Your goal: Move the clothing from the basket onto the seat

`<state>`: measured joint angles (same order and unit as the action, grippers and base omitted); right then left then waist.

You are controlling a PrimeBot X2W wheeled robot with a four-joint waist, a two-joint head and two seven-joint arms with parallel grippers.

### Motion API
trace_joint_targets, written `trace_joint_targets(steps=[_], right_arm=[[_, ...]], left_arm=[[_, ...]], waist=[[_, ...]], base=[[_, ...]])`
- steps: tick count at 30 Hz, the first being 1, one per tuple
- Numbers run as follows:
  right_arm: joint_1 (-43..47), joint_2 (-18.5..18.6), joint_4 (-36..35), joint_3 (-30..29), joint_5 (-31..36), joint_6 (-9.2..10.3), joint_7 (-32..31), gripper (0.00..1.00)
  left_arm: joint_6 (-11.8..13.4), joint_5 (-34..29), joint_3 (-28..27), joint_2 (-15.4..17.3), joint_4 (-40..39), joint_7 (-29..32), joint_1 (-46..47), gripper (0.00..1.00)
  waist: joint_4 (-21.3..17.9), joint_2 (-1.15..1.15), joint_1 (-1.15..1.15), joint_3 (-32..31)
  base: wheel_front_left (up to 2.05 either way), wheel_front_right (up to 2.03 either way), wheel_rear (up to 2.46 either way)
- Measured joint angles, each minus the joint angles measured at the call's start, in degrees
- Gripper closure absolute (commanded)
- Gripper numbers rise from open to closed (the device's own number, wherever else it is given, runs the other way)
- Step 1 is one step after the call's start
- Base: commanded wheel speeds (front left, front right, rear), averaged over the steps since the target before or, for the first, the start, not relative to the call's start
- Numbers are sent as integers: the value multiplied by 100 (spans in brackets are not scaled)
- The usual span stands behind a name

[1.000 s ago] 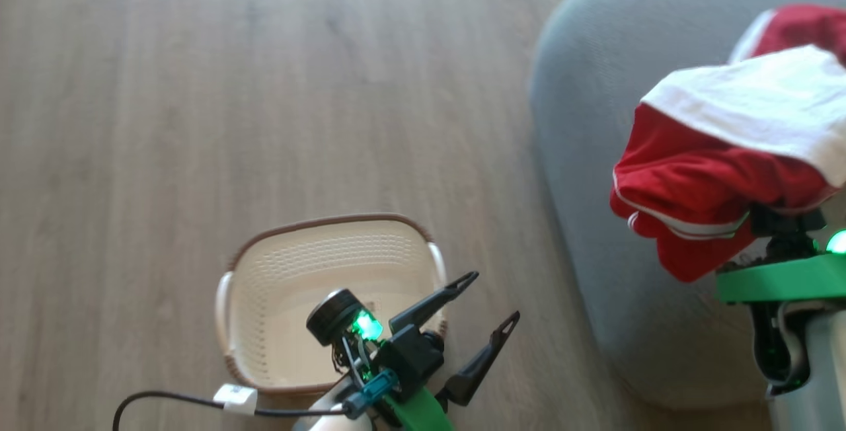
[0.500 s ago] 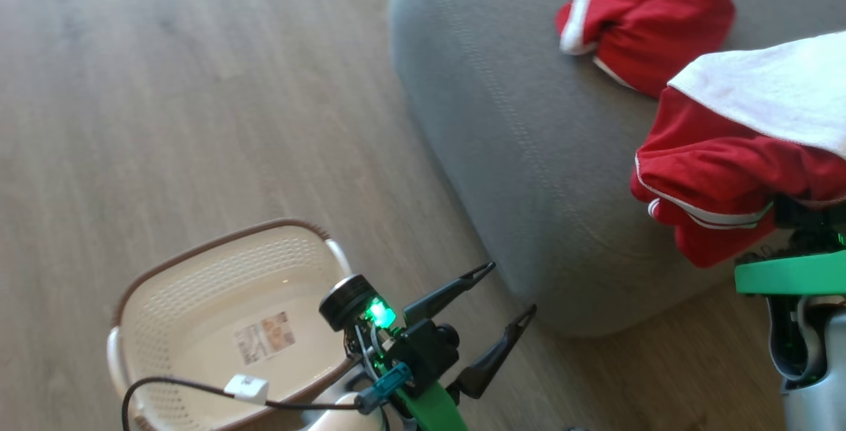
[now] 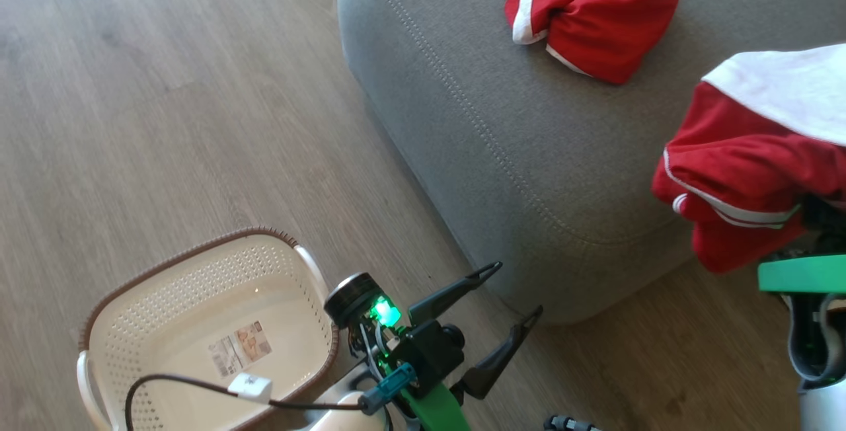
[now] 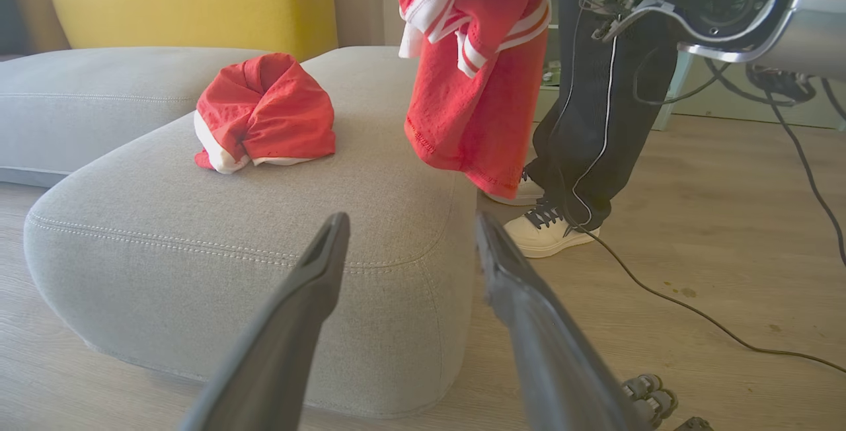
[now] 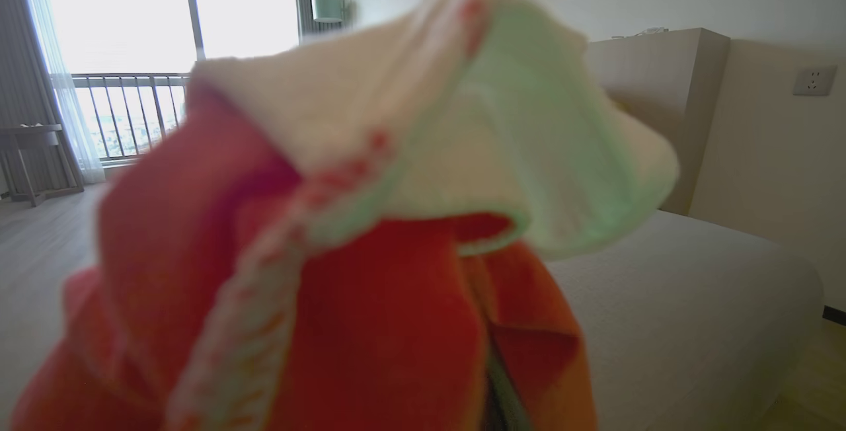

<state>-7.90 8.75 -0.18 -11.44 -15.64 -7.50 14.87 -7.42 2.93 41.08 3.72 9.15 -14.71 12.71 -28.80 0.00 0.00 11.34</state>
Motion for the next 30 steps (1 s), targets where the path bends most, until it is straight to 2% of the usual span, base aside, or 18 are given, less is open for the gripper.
trace_joint_targets(steps=[10,15,22,26,30], right_arm=[[-375,-30,25,-490,2,0,0,100],[-1083,102,-32,-705,110,0,0,100],[-2325,470,38,-916,75,0,1,100],[-3142,723,291,-924,64,0,1,100],[-3863,950,873,-1068,86,-1,2,100]], left_arm=[[0,-23,-45,31,-4,0,173,0],[0,-110,-30,201,-71,0,578,0],[0,-158,156,715,-81,0,1077,0],[0,-201,194,905,-93,0,1289,0],[0,-212,229,945,-154,0,1478,0]], waist=[[184,0,0,292],[262,0,0,742],[369,0,1,1603],[425,0,2,2089],[505,0,1,2506]], base=[[0,0,0],[0,0,0],[0,0,0],[0,0,0],[0,0,0]])
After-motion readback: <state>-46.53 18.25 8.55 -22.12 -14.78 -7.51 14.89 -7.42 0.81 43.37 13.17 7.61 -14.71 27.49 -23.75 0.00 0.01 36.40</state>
